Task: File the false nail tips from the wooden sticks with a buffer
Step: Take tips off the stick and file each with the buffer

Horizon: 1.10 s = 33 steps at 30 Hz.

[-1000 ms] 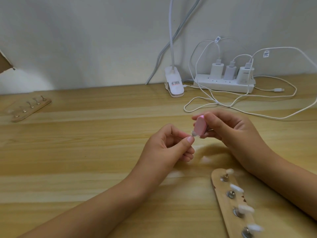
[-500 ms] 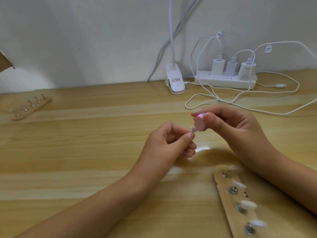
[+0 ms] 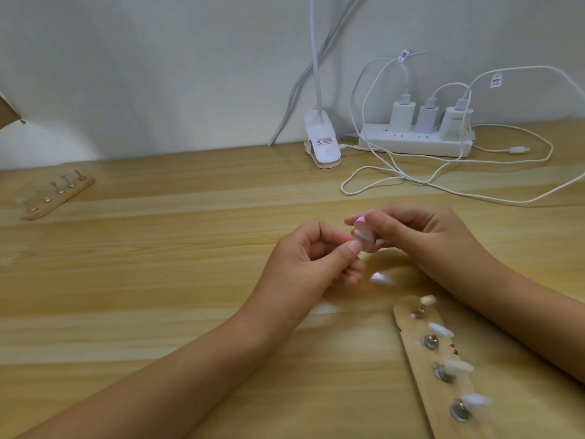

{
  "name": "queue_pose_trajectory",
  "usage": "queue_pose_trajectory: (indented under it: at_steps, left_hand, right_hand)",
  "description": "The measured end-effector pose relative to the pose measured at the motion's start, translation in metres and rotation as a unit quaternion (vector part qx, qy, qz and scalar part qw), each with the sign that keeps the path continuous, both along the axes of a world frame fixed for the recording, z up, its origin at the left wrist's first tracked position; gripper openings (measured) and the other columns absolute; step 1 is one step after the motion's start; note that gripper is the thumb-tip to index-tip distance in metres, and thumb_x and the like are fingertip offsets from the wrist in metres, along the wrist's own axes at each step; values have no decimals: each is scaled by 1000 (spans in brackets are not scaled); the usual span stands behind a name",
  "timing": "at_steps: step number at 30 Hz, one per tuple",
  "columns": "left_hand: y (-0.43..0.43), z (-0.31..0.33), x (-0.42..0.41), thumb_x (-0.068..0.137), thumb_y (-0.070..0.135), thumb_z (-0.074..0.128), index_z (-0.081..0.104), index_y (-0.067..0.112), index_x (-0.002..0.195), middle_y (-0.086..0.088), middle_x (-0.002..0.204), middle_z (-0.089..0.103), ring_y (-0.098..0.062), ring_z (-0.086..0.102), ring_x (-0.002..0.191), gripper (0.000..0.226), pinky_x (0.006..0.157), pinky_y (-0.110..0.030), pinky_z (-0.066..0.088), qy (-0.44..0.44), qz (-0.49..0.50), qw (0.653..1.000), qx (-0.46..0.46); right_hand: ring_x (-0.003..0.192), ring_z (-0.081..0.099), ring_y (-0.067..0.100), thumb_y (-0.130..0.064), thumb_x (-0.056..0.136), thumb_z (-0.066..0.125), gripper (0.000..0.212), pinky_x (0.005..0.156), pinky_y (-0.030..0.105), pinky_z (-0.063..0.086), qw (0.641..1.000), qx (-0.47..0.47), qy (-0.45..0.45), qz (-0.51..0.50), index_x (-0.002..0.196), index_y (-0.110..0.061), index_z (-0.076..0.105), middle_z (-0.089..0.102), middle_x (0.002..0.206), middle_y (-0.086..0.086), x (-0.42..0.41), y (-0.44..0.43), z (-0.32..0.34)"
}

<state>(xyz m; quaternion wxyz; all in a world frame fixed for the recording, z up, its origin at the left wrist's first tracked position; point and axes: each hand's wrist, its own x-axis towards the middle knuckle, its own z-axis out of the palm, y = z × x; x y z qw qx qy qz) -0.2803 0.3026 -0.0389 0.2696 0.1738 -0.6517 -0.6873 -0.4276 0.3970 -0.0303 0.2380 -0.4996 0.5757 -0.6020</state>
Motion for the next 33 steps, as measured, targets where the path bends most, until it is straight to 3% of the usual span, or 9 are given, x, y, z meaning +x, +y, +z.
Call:
queue_pose_trajectory:
  at_steps: [5, 8, 12, 17, 20, 24, 27, 30, 33]
  left_hand:
    - [0, 0, 0, 90, 3, 63, 60, 7, 82, -3, 63, 68, -11, 62, 55, 9, 57, -17, 51, -2, -8, 1000, -5]
    - [-1, -1, 0, 90, 3, 62, 60, 8, 82, -3, 62, 68, -11, 62, 54, 10, 57, -17, 51, -4, -12, 1000, -5]
    - [-1, -1, 1, 90, 4, 63, 60, 9, 82, -2, 63, 68, -11, 62, 55, 10, 57, -17, 50, -4, -18, 1000, -12]
    - [-1, -1, 0, 90, 4, 62, 60, 8, 82, -3, 63, 68, -11, 62, 55, 9, 57, -18, 51, -2, -23, 1000, -15]
    - [-1, -1, 1, 89, 4, 62, 60, 9, 82, -3, 63, 68, -12, 62, 55, 9, 57, -18, 51, -2, -24, 1000, -12]
    - [-1, -1, 1, 89, 5, 63, 60, 9, 82, -3, 64, 68, -11, 62, 55, 9, 58, -18, 51, 2, -23, 1000, -15]
    - [-1, -2, 1, 90, 6, 63, 60, 9, 83, -3, 65, 68, -12, 62, 56, 8, 58, -18, 51, 1, -19, 1000, -17]
    - [-2, -2, 1, 90, 7, 63, 60, 8, 84, -3, 66, 69, -12, 63, 58, 6, 59, -19, 52, 3, -12, 1000, -10]
    - [-3, -2, 1, 90, 7, 63, 61, 8, 84, -3, 65, 69, -12, 64, 58, 6, 59, -19, 52, 4, -5, 1000, -3]
  right_hand:
    - [86, 70, 6, -30, 87, 58, 29, 74, 18, 55, 1000, -6, -15, 0, 87, -7, 75, 74, 95, 13, 0, 0, -1]
    - [86, 71, 19, -30, 88, 57, 27, 77, 22, 57, 999, -33, -12, -20, 93, -10, 75, 74, 97, 10, -1, 0, -2]
    - [85, 69, 5, -29, 89, 57, 30, 76, 18, 54, 1000, -22, 0, -6, 89, -4, 74, 72, 98, 18, 1, -1, -1]
    - [94, 68, 31, -27, 89, 57, 19, 76, 19, 54, 1000, -27, 9, 0, 84, -20, 74, 73, 90, 10, 3, 0, 1]
    - [93, 66, 35, -25, 89, 57, 16, 79, 28, 55, 998, -51, 23, -10, 84, -23, 72, 70, 86, 13, 4, 1, 2]
    - [82, 67, 22, -23, 89, 58, 16, 74, 18, 52, 999, -35, 31, 0, 85, -17, 73, 67, 82, 17, 4, 1, 2]
    - [83, 64, 32, -24, 90, 58, 21, 76, 18, 51, 999, -22, 36, 11, 81, -10, 72, 65, 77, 16, 2, 1, 2]
    - [72, 61, 18, -23, 88, 58, 19, 72, 17, 51, 999, -46, 25, 0, 83, -10, 71, 67, 80, 17, 3, 1, 2]
    - [74, 62, 24, -23, 89, 58, 17, 74, 22, 52, 998, -45, 35, 3, 80, -14, 69, 67, 76, 13, 3, 0, 3]
